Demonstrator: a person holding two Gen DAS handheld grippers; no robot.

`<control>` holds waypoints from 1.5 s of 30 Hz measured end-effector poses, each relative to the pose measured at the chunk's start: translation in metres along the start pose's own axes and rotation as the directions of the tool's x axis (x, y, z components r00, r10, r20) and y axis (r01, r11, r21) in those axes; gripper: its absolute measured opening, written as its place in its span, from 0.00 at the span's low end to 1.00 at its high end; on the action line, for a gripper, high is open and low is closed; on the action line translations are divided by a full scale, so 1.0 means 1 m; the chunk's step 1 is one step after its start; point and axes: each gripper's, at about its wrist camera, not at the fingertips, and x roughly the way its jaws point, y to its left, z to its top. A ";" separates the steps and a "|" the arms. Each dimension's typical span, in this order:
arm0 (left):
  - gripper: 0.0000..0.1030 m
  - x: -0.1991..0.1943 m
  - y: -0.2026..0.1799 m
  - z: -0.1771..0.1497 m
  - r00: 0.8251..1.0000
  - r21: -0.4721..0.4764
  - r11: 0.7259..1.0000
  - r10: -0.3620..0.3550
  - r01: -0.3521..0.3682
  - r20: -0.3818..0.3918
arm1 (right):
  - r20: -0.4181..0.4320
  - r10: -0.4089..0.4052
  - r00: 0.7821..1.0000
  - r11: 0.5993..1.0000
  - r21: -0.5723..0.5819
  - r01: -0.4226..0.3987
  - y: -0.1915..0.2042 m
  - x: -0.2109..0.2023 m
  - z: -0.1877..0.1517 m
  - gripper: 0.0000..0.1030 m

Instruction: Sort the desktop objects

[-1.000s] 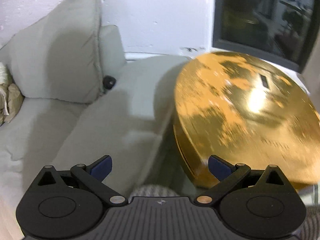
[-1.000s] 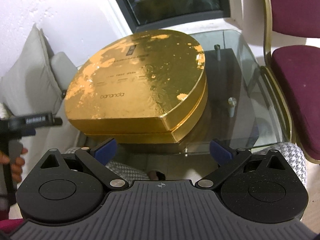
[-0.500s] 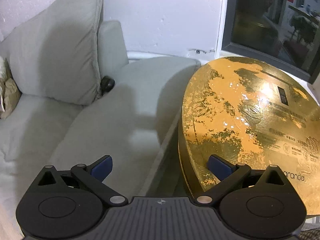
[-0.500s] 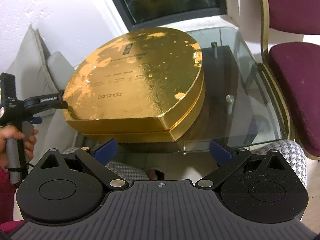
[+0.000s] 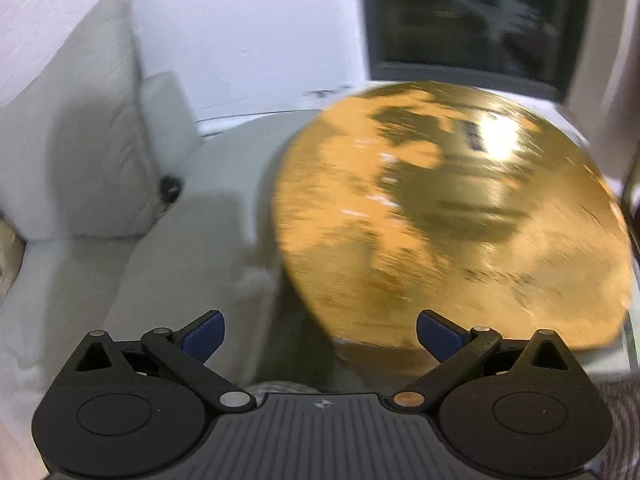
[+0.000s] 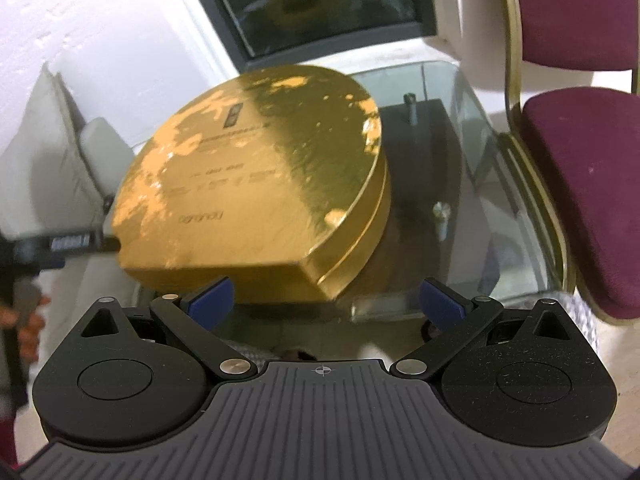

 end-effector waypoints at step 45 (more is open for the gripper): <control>0.99 -0.087 -0.098 -0.031 0.963 0.167 0.950 -0.268 0.266 -0.010 | -0.015 -0.126 0.992 0.991 -0.045 0.126 -0.034 -0.059 0.007 1.00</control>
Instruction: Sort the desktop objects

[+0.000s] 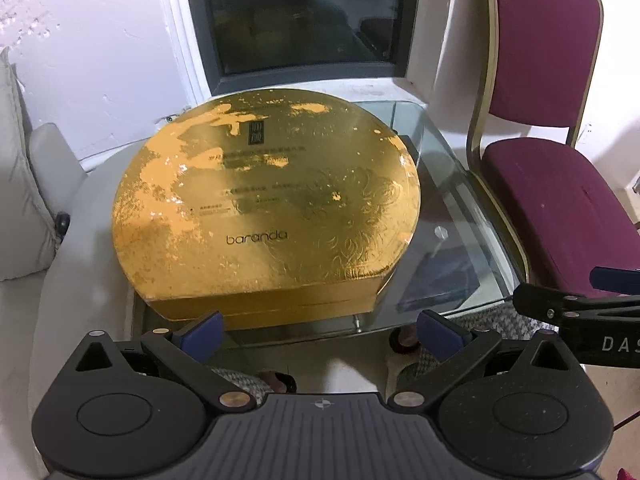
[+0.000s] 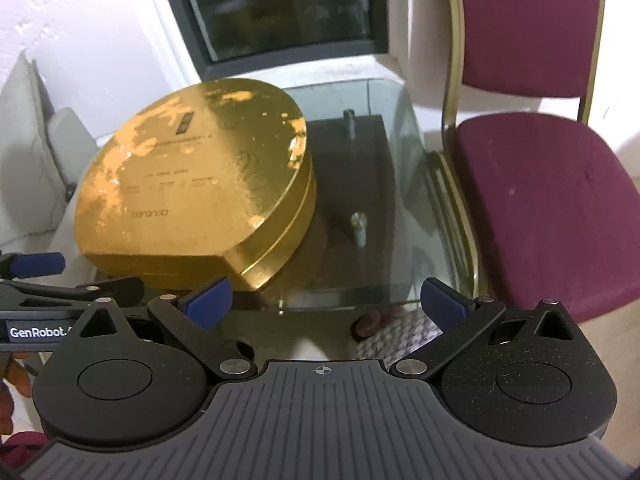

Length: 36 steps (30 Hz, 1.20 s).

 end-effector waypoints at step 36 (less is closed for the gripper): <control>0.99 0.007 0.007 -0.006 0.998 -0.043 0.999 0.015 -0.017 -0.053 | -0.017 0.042 0.999 0.999 0.019 -0.042 0.008 0.006 -0.003 1.00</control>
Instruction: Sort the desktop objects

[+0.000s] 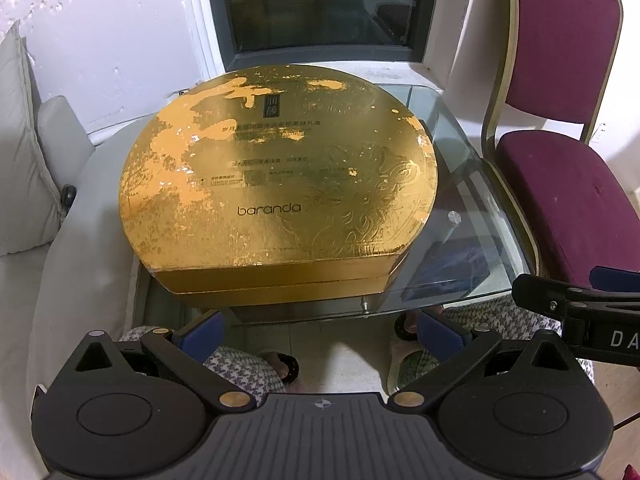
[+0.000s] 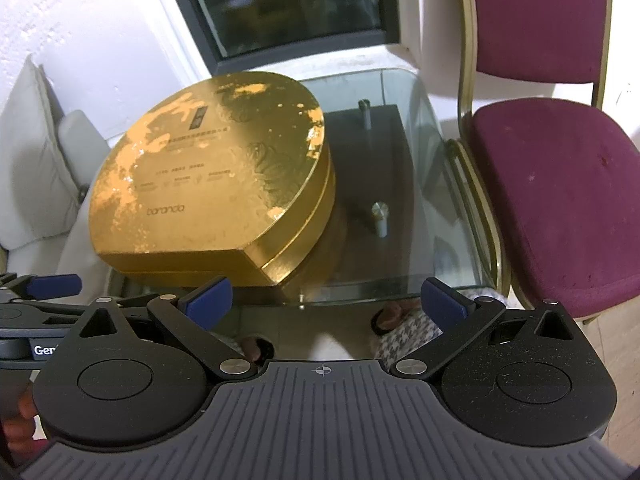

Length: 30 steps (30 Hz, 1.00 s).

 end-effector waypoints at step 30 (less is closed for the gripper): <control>0.99 0.004 0.003 0.001 1.000 -0.015 1.000 -0.007 0.007 -0.021 | -0.007 -0.001 1.000 1.000 -0.003 0.001 0.003 0.002 0.001 1.00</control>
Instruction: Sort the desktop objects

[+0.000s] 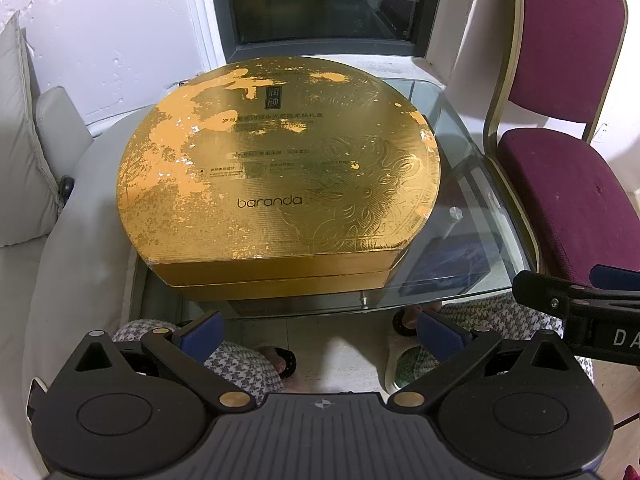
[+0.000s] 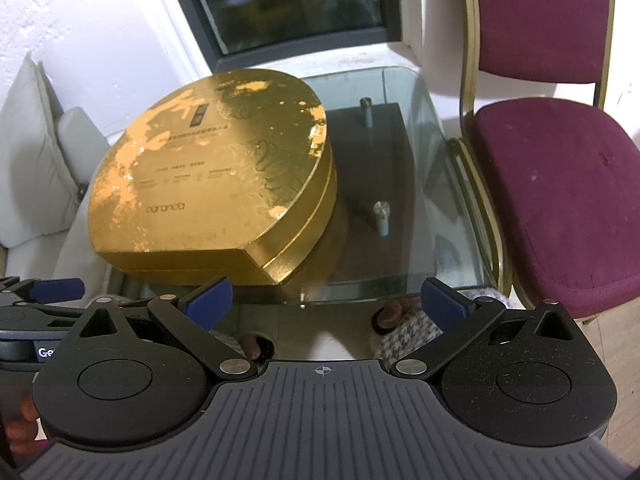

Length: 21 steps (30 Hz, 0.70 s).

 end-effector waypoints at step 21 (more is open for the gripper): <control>0.99 0.003 0.004 0.000 1.000 -0.019 1.000 -0.002 0.002 -0.017 | 0.000 0.000 1.000 1.000 -0.005 0.000 0.003 0.000 0.004 1.00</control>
